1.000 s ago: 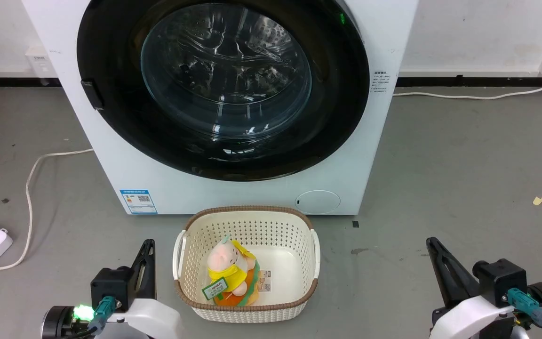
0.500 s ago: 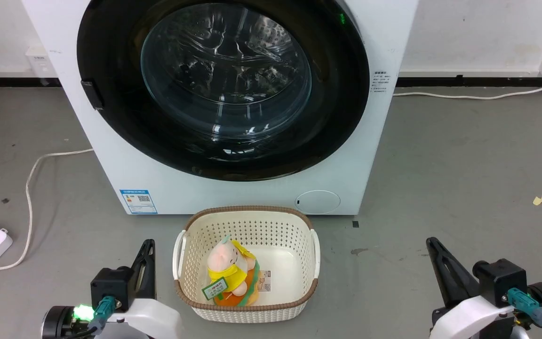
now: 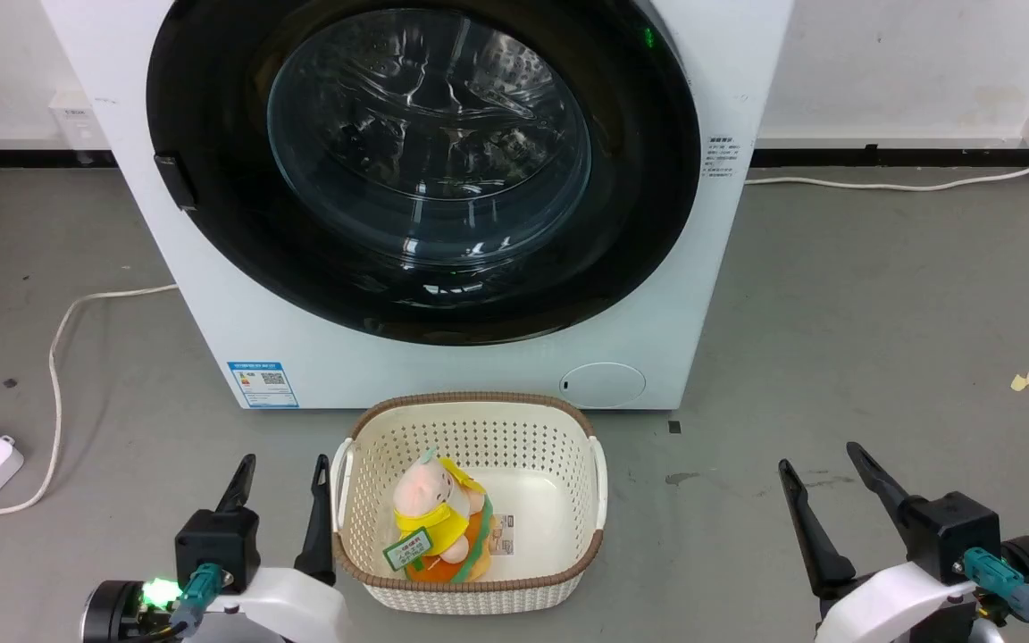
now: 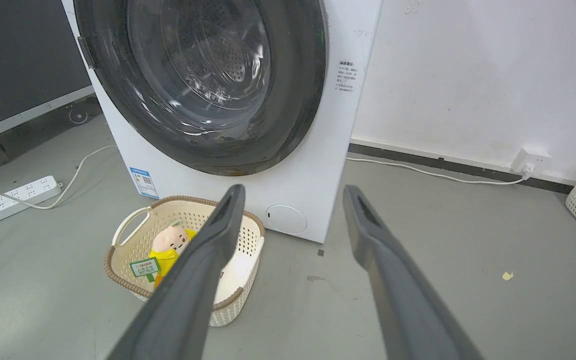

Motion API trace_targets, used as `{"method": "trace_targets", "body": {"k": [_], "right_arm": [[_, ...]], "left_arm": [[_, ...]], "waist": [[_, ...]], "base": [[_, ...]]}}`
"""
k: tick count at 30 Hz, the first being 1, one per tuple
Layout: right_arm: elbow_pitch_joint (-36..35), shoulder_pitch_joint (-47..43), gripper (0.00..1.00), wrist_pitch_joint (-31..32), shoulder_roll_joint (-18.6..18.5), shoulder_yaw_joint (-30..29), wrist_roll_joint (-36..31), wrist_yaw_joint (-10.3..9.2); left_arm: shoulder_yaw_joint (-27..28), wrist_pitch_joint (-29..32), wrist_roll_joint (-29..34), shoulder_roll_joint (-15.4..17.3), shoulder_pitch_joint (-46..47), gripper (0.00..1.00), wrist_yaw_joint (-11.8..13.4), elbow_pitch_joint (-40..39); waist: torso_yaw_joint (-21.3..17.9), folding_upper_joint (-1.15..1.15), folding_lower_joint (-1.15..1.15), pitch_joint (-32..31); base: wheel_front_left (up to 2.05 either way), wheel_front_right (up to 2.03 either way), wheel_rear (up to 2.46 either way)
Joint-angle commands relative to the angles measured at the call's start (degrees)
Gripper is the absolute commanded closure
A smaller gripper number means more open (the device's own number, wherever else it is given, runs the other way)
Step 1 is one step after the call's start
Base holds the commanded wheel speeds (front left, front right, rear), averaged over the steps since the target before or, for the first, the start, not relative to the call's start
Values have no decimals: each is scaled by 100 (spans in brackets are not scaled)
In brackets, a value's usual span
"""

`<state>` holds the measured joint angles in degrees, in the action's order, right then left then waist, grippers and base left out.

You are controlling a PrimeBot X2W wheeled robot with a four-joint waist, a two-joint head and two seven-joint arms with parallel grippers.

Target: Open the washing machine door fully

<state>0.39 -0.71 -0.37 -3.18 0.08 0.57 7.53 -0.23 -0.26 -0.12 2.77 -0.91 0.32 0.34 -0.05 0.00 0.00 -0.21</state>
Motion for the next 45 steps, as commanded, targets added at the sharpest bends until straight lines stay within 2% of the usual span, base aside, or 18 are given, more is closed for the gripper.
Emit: {"method": "trace_targets", "body": {"k": [1, 12, 21, 36, 37, 38, 39, 45], "right_arm": [[17, -1, 0, -47, 2, -9, 49, 0], [-12, 34, 0, -178, 3, -26, 142, -1], [-5, 270, 0, -286, -138, -33, 350, -1], [189, 1254, 0, -316, -429, -13, 1394, -1], [215, 1338, 38, -306, -440, -23, 1478, -1], [239, 1421, 82, -291, -447, -35, 1568, -1], [267, 1506, 100, -274, -449, -54, 1665, -2], [530, 2060, 100, -110, -467, -216, 2155, -2]], "left_arm": [[-21, -57, -10, 1, 3, 0, 12, 18], [-102, -188, -36, 1, 19, 0, 52, 41], [-179, -296, -68, 2, 129, 0, 90, 22], [-307, -475, -121, 3, 407, 0, 167, -28], [-314, -487, -125, 4, 424, 0, 171, -32], [-322, -499, -128, 4, 439, 0, 176, -35], [-329, -511, -130, 4, 454, 0, 181, -39], [-386, -583, -147, 4, 556, 0, 211, -56]], "waist": [[0, 0, 0, -2], [16, 0, 0, 32], [68, 0, 0, 214], [194, 0, 0, 691], [204, 0, 0, 720], [215, 0, 0, 748], [226, 0, 0, 778], [305, 0, 0, 962]], "base": [[0, 0, 0], [0, 0, 0], [0, 0, 0], [0, 0, 0], [0, 0, 0], [0, 0, 0], [0, 0, 0], [0, 0, 0]]}}
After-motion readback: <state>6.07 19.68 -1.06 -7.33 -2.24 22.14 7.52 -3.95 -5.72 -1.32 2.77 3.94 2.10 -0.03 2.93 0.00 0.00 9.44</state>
